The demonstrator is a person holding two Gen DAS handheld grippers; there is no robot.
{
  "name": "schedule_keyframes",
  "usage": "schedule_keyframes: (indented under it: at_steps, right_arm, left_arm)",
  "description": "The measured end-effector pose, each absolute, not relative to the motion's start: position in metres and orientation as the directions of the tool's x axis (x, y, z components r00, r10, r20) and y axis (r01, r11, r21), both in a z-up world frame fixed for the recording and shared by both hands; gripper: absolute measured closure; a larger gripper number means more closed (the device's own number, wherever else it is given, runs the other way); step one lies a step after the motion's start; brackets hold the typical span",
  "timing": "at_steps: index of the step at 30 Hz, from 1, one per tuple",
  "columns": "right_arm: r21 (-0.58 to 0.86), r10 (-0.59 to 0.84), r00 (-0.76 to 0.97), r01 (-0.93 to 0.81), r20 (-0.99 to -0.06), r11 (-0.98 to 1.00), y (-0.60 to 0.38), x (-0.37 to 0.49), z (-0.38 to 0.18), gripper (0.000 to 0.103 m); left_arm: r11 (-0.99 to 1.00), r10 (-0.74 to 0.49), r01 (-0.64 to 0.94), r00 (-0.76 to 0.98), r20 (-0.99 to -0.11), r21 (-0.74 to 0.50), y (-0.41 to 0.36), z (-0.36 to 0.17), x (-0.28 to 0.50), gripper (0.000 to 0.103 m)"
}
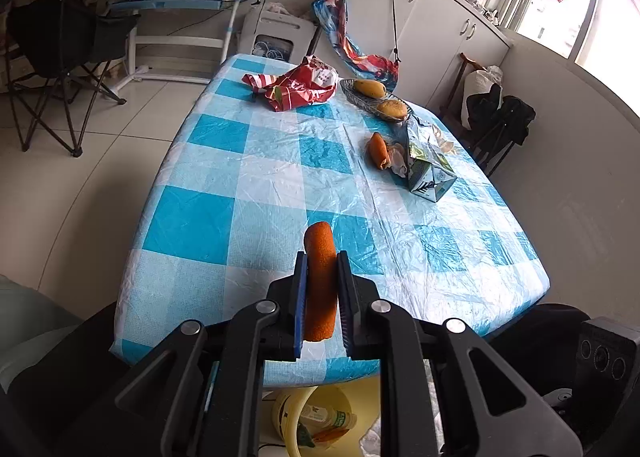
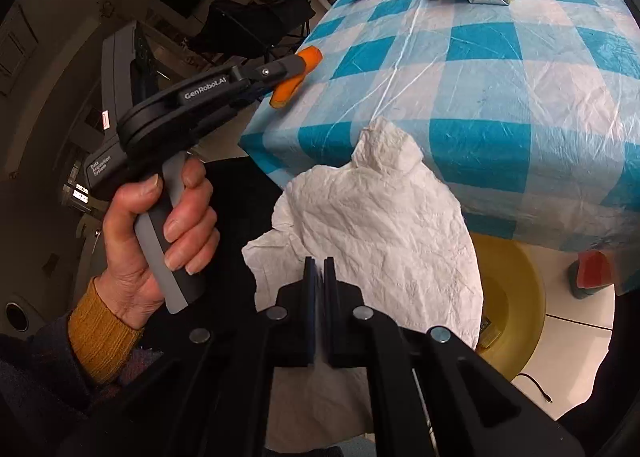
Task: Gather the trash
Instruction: 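Carry the bag and carrot from the table toward the yellow basin with both tools, then drop the white bag into the basin with the right tool while the left tool drops the carrot in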
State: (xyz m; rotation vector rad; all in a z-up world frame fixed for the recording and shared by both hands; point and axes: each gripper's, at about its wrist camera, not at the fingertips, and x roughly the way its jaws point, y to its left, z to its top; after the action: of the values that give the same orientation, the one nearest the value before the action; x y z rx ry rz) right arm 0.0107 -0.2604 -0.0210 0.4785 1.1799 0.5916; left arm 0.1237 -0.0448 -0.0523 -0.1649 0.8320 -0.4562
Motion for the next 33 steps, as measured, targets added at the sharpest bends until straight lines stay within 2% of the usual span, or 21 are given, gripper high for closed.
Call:
schedule_keyframes:
  at_steps: [8, 10, 11, 12, 16, 17, 20, 25, 26, 27, 28, 29, 30, 33]
  right_arm:
    - [0.525, 0.529, 0.094, -0.066, -0.843, 0.848, -0.242, 0.022, -0.069, 0.097]
    - [0.478, 0.478, 0.073, -0.008, -0.876, 0.878, -0.246, 0.026, -0.079, 0.074]
    - [0.457, 0.454, 0.091, 0.013, -0.886, 0.889, -0.249, 0.027, -0.079, 0.054]
    - [0.449, 0.443, 0.126, 0.022, -0.888, 0.893, -0.253, 0.027, -0.074, 0.051]
    - [0.466, 0.430, 0.310, 0.048, -0.848, 0.884, -0.273, 0.023, -0.045, 0.049]
    - [0.468, 0.417, 0.363, 0.063, -0.833, 0.881, -0.280, 0.021, -0.037, 0.045]
    - [0.438, 0.311, 0.525, 0.135, -0.793, 0.889, -0.308, 0.018, -0.019, 0.035]
    - [0.439, 0.188, 0.673, 0.223, -0.715, 0.871, -0.335, -0.002, 0.004, 0.027]
    - [0.441, 0.179, 0.686, 0.227, -0.705, 0.868, -0.336, -0.005, 0.006, 0.026]
    - [0.448, 0.177, 0.698, 0.226, -0.694, 0.865, -0.337, -0.007, 0.007, 0.025]
    - [0.451, 0.174, 0.705, 0.227, -0.688, 0.863, -0.340, -0.008, 0.011, 0.025]
    - [0.449, 0.170, 0.709, 0.227, -0.685, 0.864, -0.344, -0.008, 0.011, 0.024]
    - [0.447, 0.168, 0.709, 0.226, -0.684, 0.866, -0.346, -0.009, 0.012, 0.022]
    - [0.435, 0.167, 0.707, 0.217, -0.688, 0.874, -0.345, -0.007, 0.015, 0.021]
  left_arm:
    - [0.883, -0.467, 0.340, 0.576, -0.671, -0.323, -0.042, -0.050, 0.100, 0.089]
    - [0.879, -0.475, 0.349, 0.567, -0.673, -0.326, -0.044, -0.050, 0.093, 0.089]
    - [0.876, -0.478, 0.354, 0.561, -0.675, -0.326, -0.045, -0.050, 0.089, 0.089]
    - [0.874, -0.481, 0.359, 0.554, -0.680, -0.326, -0.047, -0.051, 0.085, 0.089]
    - [0.866, -0.487, 0.382, 0.503, -0.714, -0.322, -0.059, -0.058, 0.070, 0.089]
    - [0.863, -0.488, 0.392, 0.488, -0.724, -0.317, -0.063, -0.061, 0.065, 0.089]
    - [0.851, -0.480, 0.440, 0.432, -0.764, -0.286, -0.083, -0.070, 0.053, 0.089]
    - [0.820, -0.413, 0.534, 0.300, -0.860, -0.208, -0.115, -0.099, 0.037, 0.087]
    - [0.818, -0.403, 0.539, 0.289, -0.868, -0.200, -0.117, -0.102, 0.035, 0.081]
    - [0.822, -0.393, 0.538, 0.296, -0.871, -0.188, -0.118, -0.101, 0.033, 0.068]
    - [0.829, -0.387, 0.531, 0.312, -0.868, -0.178, -0.117, -0.099, 0.032, 0.059]
    - [0.837, -0.385, 0.518, 0.333, -0.861, -0.174, -0.114, -0.096, 0.032, 0.045]
    - [0.846, -0.388, 0.503, 0.352, -0.852, -0.177, -0.110, -0.092, 0.032, 0.037]
    - [0.877, -0.394, 0.437, 0.410, -0.823, -0.202, -0.093, -0.083, 0.038, 0.026]
